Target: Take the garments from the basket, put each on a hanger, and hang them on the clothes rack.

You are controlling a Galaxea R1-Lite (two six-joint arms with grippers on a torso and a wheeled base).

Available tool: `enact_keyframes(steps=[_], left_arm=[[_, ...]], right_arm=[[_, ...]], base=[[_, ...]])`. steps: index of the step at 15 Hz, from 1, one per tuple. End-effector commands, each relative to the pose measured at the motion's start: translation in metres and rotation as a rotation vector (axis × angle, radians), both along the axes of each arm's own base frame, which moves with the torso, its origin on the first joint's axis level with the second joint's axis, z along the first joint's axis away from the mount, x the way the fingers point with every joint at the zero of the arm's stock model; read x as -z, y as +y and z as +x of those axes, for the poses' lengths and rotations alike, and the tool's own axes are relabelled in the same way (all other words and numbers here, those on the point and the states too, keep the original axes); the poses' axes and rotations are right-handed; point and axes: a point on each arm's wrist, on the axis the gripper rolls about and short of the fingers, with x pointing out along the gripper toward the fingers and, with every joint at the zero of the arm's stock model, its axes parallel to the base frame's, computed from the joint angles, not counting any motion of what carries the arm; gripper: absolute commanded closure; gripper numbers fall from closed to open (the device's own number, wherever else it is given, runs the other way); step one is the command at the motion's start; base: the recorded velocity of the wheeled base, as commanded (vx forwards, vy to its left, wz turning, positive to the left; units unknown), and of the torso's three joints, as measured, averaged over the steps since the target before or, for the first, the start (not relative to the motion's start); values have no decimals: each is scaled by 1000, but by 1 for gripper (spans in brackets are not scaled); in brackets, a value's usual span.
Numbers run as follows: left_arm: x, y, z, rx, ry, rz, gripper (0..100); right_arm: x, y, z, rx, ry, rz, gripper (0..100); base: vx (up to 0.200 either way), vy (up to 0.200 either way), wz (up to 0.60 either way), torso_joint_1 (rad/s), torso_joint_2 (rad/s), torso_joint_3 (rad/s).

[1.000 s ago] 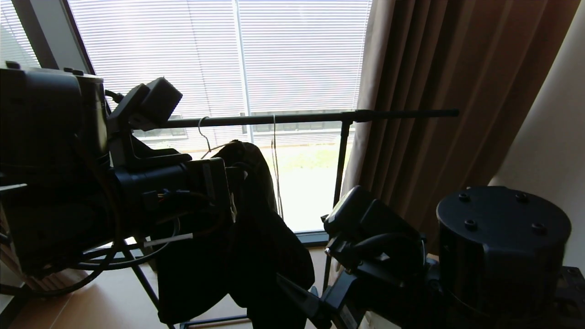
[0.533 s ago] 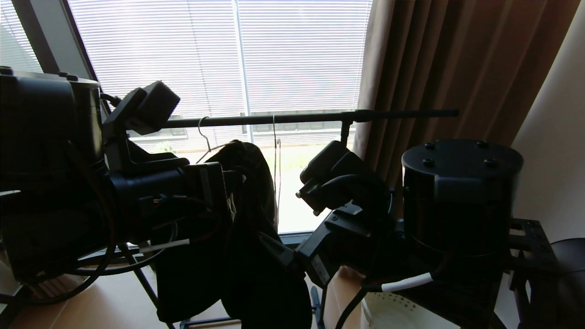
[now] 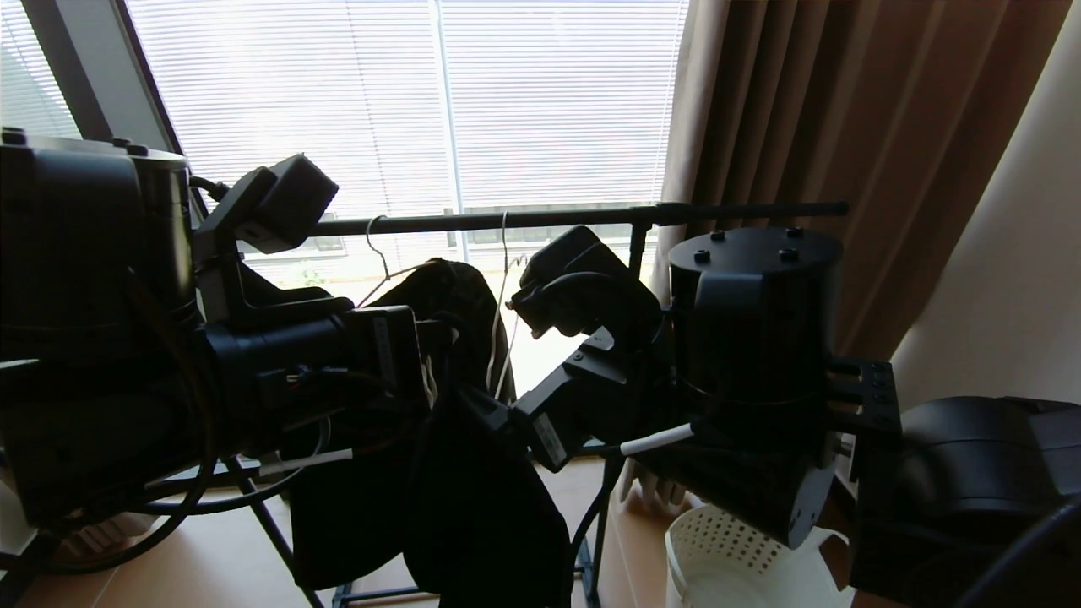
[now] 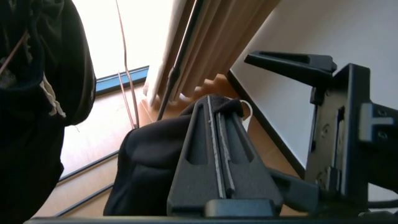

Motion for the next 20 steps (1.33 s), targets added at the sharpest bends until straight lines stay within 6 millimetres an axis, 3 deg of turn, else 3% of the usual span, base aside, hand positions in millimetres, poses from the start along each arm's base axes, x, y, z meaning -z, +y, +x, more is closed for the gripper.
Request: enact_keyframes(steps=[1,7,20], left_arm=[[0,0,0,0,0,0,100],[0,0,1,0,0,-1,100],[0,0,0,-1,0,-3,100]], right_arm=[[3,-2,8,21,6,-7,0],[19,-14,7,33,43,-47,0],[59,-13,5,33,109,-106,0]], base=[[0,0,0,0,0,0],[0,0,0,0,0,0],[0,0,0,0,0,0]])
